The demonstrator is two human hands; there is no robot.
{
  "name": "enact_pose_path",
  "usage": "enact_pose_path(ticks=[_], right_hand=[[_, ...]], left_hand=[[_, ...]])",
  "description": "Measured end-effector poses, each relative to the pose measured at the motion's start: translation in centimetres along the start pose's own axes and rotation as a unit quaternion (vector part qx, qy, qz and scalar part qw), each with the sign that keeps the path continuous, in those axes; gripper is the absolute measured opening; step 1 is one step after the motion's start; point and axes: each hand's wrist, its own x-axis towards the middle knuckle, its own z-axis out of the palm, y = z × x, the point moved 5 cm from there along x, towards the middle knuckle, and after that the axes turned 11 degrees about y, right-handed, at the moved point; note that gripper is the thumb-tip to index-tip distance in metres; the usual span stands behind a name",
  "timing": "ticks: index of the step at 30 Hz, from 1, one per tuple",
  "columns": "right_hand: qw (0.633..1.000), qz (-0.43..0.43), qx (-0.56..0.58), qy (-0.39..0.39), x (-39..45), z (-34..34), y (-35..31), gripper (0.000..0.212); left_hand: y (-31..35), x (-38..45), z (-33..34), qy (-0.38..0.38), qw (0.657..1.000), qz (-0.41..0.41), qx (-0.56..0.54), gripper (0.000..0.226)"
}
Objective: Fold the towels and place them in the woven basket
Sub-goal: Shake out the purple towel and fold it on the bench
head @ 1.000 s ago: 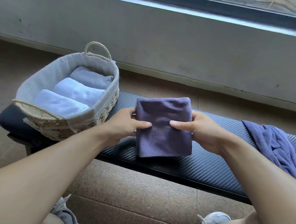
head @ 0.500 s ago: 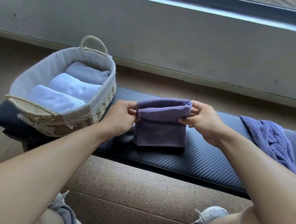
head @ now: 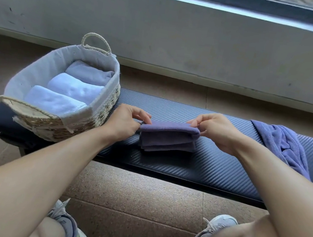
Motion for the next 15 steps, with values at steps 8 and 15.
enact_pose_path(ticks=[8,15], right_hand=[[0.995,-0.012,-0.091,-0.027,-0.2,0.2,0.0,0.027],[0.986,-0.029,-0.167,-0.010,-0.9,0.4,-0.1,0.045]], left_hand=[[1.5,-0.8,-0.1,-0.041,0.999,0.017,0.010,0.027],[-0.1,-0.8,1.2,-0.075,0.992,0.044,0.090,0.037]])
